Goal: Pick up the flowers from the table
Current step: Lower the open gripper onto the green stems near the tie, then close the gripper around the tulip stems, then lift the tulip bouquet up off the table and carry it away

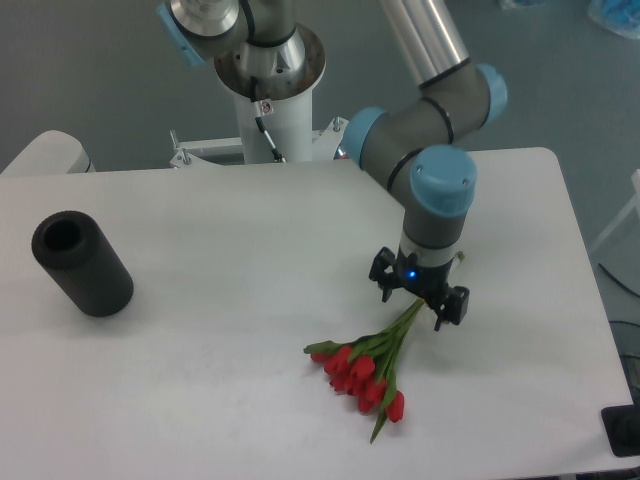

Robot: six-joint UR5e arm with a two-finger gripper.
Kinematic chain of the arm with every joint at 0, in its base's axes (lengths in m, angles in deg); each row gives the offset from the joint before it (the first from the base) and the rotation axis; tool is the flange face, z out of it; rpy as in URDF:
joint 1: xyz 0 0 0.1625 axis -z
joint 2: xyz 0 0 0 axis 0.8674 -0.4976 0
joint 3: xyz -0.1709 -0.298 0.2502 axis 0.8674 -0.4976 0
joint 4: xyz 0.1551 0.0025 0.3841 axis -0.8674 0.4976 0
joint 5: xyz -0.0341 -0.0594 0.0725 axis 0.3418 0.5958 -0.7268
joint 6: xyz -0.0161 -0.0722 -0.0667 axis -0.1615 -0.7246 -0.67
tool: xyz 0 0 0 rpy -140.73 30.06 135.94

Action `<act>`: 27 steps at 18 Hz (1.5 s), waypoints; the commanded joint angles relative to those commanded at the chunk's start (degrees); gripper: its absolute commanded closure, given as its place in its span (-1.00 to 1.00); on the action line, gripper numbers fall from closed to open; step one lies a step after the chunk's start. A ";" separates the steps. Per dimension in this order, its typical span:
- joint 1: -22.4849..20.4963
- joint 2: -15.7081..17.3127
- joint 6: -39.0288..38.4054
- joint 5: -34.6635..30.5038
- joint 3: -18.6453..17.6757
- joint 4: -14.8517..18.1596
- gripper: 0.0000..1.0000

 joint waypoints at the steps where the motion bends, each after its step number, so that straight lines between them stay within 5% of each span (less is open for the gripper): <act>1: 0.00 -0.53 0.00 -0.09 0.00 -0.09 -1.00; 6: 0.09 -1.67 0.00 -0.09 0.26 -0.27 -0.90; 8: -0.09 -1.85 0.52 0.00 0.79 -0.18 0.01; 11: -0.26 -1.76 0.61 0.00 1.23 -0.35 0.70; 16: -0.53 -1.24 0.70 0.00 2.37 -0.18 0.98; 24: -4.12 1.57 0.88 1.49 5.00 0.35 1.00; 27: -9.55 2.36 0.79 12.87 8.34 0.53 1.00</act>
